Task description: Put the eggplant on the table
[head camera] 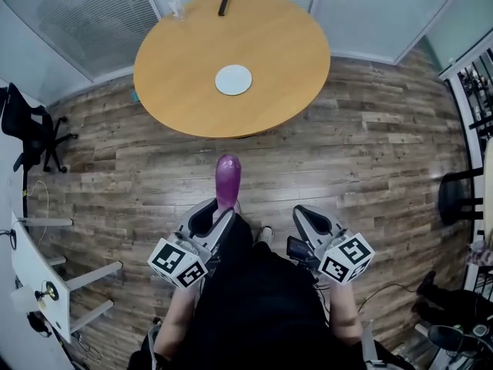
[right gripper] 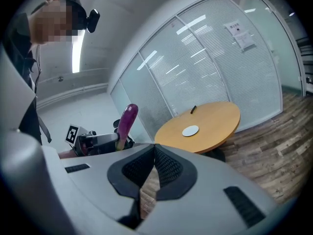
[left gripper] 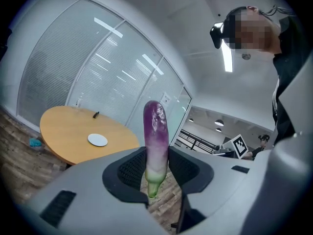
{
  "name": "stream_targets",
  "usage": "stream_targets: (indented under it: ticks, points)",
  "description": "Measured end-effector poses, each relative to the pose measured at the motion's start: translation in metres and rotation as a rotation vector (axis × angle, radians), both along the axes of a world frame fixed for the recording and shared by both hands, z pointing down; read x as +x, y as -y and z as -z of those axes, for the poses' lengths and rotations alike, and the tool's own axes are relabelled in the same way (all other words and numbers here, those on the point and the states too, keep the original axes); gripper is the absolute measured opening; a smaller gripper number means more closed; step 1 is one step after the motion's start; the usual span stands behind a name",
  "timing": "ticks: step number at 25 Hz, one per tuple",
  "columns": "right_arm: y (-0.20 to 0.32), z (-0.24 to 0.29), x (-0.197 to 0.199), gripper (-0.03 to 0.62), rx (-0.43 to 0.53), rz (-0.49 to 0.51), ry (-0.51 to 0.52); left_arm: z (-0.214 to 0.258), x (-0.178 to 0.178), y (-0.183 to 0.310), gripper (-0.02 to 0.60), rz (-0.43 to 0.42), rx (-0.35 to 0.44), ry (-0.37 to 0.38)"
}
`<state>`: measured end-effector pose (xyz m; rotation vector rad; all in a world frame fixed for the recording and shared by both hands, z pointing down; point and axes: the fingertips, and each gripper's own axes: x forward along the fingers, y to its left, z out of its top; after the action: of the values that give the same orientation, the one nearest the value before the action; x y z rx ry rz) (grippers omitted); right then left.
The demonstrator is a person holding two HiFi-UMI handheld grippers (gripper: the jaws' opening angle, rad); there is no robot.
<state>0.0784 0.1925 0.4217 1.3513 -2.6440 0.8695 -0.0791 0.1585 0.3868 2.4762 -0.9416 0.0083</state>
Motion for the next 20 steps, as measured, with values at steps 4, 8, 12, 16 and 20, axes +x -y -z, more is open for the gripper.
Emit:
stream_targets:
  ticks: [4, 8, 12, 16, 20]
  points:
    - [0.03, 0.013, -0.006, 0.017, 0.027, -0.04, -0.01, 0.005, -0.008, 0.029, 0.155, -0.028, 0.012, -0.011]
    - [0.061, 0.021, -0.016, 0.017, 0.044, -0.053, -0.031, 0.012, -0.015, 0.064, 0.155, -0.039, 0.027, -0.035]
    - [0.093, 0.027, -0.028, 0.017, 0.048, -0.075, -0.038, 0.021, -0.025, 0.099, 0.155, -0.058, 0.048, -0.051]
    - [0.12, 0.032, -0.05, 0.017, 0.061, -0.083, -0.045, 0.02, -0.047, 0.125, 0.155, -0.068, 0.049, -0.058]
    - [0.137, 0.031, -0.068, 0.017, 0.062, -0.097, -0.055, 0.014, -0.068, 0.147, 0.155, -0.066, 0.038, -0.068]
